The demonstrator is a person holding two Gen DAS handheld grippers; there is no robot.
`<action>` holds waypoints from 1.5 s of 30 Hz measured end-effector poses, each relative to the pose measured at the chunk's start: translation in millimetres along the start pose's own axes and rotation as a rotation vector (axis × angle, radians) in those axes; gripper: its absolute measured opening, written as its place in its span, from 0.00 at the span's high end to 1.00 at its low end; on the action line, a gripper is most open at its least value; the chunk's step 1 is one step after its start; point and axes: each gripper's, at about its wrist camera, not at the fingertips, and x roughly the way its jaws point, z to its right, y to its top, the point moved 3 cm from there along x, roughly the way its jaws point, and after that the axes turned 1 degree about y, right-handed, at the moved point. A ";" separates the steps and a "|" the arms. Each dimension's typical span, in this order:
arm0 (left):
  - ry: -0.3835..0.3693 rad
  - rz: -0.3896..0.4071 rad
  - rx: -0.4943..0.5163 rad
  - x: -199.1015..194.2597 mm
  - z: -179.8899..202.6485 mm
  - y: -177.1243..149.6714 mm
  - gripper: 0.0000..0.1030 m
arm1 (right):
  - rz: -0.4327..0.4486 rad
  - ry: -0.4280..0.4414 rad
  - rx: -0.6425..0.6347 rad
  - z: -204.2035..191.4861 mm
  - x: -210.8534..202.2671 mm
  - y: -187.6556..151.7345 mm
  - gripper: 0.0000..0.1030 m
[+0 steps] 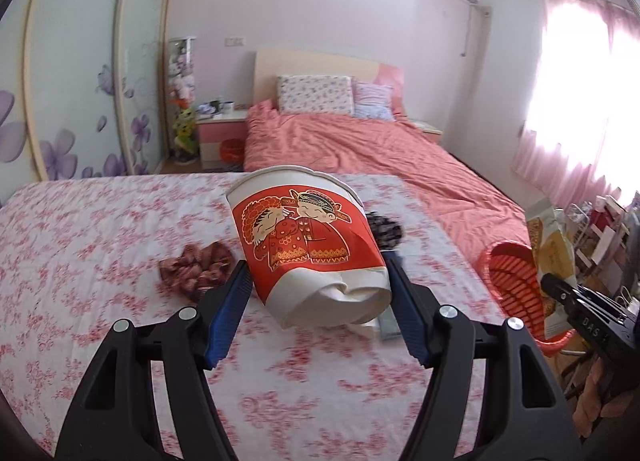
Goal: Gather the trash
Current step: 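Carry cup and wrapper to the orange basket and release both, then grasp the plaid scrunchie with left tool while right tool grasps blue pouch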
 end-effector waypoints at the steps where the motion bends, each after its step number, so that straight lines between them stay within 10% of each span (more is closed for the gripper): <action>1: -0.018 0.006 0.010 -0.6 9.3 1.1 0.35 | 0.009 -0.006 -0.001 4.0 -3.3 1.0 0.88; 29: -0.413 -0.064 0.193 72.5 216.9 -11.1 0.35 | 0.056 -0.108 0.208 166.0 9.9 2.8 0.87; 45: -0.325 -0.194 0.264 111.2 250.5 -28.3 0.22 | 0.029 -0.114 0.300 207.5 49.4 -1.8 0.51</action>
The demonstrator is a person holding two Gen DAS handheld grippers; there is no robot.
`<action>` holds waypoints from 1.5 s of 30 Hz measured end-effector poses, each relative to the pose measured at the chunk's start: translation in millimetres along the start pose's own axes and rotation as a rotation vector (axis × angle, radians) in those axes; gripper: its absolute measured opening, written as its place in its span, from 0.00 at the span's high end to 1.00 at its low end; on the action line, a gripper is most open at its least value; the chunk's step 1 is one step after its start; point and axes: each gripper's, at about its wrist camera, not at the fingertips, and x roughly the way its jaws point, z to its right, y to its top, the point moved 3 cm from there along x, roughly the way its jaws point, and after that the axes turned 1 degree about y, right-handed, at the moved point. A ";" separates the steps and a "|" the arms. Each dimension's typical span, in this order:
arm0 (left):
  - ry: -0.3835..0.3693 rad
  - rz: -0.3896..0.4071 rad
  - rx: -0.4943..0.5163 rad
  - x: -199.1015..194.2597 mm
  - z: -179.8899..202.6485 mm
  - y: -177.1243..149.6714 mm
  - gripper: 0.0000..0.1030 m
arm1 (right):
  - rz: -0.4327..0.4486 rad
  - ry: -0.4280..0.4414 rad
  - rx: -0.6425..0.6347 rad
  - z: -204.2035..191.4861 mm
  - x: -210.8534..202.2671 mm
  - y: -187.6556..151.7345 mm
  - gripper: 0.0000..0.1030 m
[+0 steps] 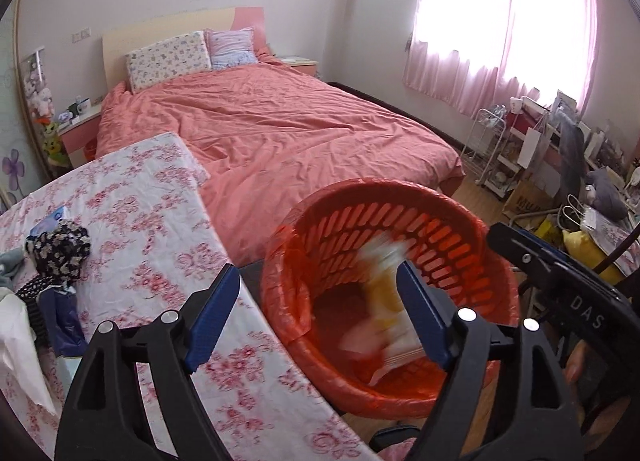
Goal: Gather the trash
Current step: 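Grasp the plaid scrunchie with left tool while right tool grasps blue pouch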
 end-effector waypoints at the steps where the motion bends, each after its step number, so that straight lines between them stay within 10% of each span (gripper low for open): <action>1: 0.011 -0.001 -0.004 -4.3 -3.1 -1.8 0.20 | -0.001 -0.007 -0.006 -1.7 -1.2 -1.4 0.50; 12: 0.211 0.018 -0.059 -59.1 -73.6 -28.1 0.12 | -0.037 -0.007 -0.098 -52.0 -16.9 -16.7 0.47; 28: 0.551 0.005 -0.350 -128.2 -283.9 -86.8 0.12 | -0.156 0.123 -0.300 -200.0 -4.1 -74.7 0.45; 45: 0.525 -0.054 -0.466 -113.9 -358.1 -113.5 0.08 | -0.362 0.199 -0.408 -304.5 67.9 -130.4 0.44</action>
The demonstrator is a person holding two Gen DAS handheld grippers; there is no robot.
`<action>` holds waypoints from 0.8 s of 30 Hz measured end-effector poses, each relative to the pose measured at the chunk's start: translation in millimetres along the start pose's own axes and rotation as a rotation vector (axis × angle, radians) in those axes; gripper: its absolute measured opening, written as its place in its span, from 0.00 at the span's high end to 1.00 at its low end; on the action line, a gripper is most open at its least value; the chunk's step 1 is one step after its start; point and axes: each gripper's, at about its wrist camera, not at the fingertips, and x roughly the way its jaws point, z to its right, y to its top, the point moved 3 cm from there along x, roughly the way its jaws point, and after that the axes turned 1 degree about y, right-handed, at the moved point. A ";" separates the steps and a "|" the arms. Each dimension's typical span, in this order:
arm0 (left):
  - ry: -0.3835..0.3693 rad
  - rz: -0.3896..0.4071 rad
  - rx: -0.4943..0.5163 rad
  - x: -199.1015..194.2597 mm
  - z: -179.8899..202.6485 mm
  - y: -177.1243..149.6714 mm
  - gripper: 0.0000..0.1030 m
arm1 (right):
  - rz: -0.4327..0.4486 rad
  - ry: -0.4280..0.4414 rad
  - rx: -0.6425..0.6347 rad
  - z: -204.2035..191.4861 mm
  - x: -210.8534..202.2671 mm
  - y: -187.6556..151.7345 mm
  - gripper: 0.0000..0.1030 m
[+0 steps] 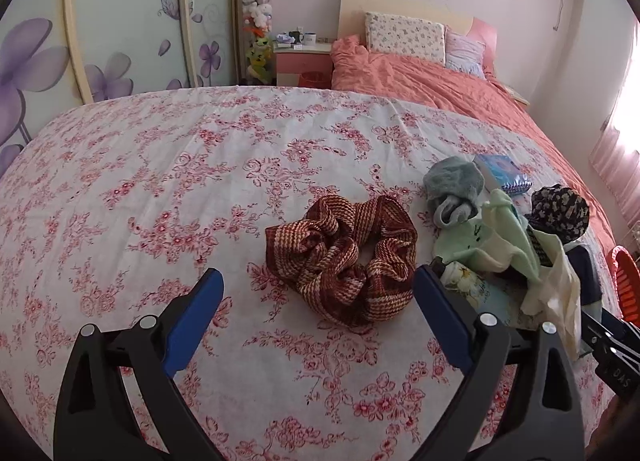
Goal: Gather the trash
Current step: 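Grasp the plaid scrunchie with left tool while right tool grasps blue pouch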
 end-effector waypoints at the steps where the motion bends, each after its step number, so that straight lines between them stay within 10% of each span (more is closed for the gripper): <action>1: 0.002 -0.006 0.005 3.0 1.3 0.3 0.08 | -0.004 0.000 0.004 1.7 1.0 -0.9 0.44; 18: 0.010 -0.089 0.012 40.6 11.2 8.6 0.08 | 0.009 -0.013 -0.017 -0.2 1.8 -2.7 0.55; 24: -0.012 -0.076 0.028 36.5 11.7 12.2 0.37 | 0.013 -0.039 -0.025 1.6 0.5 -3.9 0.62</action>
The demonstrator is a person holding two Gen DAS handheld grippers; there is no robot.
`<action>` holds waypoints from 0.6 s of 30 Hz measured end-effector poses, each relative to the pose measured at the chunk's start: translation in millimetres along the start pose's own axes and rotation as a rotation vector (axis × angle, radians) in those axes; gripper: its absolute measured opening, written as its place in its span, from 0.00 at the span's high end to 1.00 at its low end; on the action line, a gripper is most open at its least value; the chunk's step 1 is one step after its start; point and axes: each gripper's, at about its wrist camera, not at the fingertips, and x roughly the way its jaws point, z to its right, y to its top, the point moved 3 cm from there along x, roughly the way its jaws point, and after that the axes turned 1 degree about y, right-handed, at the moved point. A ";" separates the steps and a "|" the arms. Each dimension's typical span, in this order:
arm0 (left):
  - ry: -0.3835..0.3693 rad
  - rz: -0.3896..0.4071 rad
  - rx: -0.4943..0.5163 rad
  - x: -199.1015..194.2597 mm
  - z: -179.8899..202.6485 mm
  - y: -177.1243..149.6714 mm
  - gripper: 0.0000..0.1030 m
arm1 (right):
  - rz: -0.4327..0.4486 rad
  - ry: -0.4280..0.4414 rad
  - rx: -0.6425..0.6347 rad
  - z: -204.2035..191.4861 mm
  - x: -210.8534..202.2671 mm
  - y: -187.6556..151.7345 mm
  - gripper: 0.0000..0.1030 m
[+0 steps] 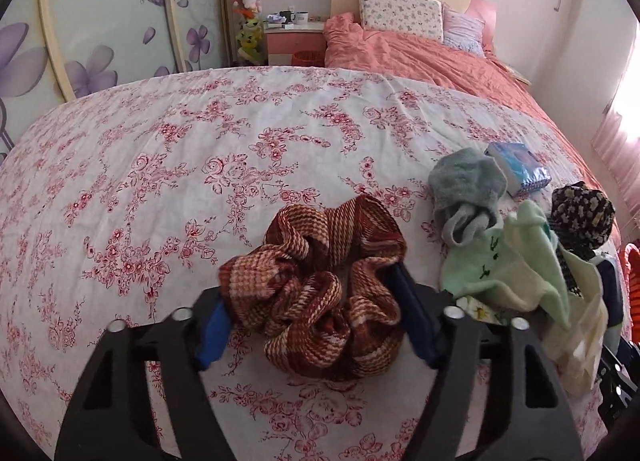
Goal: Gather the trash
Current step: 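Grasp the plaid scrunchie with left tool while right tool grasps blue pouch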
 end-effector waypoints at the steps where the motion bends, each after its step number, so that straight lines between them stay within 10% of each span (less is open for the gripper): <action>1: -0.004 0.002 0.002 -2.1 -0.7 -1.0 0.41 | 0.001 -0.004 0.013 4.2 -1.0 -0.1 0.63; 18: -0.032 0.012 0.037 -25.4 -4.3 -32.0 0.40 | 0.024 -0.096 0.077 47.7 -3.9 -3.1 0.56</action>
